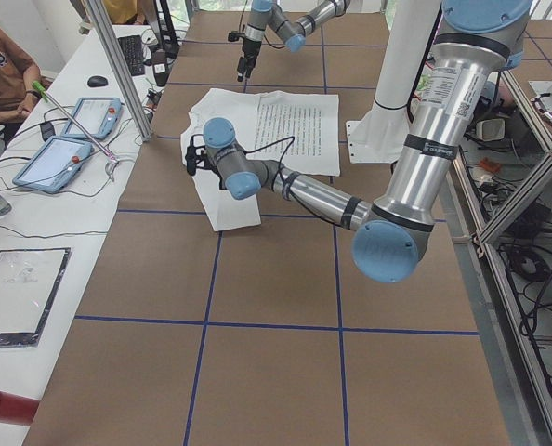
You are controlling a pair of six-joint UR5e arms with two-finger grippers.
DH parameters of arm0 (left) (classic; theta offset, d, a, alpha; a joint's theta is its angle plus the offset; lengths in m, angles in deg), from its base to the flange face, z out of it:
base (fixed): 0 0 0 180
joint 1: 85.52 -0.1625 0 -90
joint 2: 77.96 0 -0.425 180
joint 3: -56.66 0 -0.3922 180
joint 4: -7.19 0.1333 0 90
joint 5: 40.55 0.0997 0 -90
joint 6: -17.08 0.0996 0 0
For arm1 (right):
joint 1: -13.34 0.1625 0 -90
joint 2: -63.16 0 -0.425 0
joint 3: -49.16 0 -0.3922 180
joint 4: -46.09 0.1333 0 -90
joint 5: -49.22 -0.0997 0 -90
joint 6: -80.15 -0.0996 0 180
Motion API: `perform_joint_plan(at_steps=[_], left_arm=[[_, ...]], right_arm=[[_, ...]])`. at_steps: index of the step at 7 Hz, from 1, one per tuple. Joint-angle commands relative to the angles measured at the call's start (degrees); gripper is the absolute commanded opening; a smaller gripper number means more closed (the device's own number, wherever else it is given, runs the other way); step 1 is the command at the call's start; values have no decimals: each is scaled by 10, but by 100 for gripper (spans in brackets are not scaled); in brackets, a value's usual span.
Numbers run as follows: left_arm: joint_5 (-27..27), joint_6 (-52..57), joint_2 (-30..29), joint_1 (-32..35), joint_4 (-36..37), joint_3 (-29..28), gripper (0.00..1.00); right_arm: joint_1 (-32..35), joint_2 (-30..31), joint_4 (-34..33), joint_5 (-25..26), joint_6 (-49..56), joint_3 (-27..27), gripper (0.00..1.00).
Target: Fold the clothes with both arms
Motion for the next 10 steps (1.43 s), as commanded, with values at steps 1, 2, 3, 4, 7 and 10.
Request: perform_joint_plan(at_steps=[1,2,3,4,7,10], left_arm=[[24,-127,-116,-43,1,-4,0],[77,-169,-154,-93,-3,-7,0],[144,-188,-200,-154,-4,-23,0],[203,-226,-257,-196,-10,-71,0],[382,-257,-437,-319,-64,-275,0],[454,-252,-457,-379,-111,-336,0]], right_arm=[[10,105,0,0,42,-67,100],[23,151,0,-1,84,-91,100],[43,178,2,-8,130,-96,100],[70,195,3,-39,170,-91,100],[108,230,3,-69,232,-91,100],[109,233,3,-68,233,-91,100]])
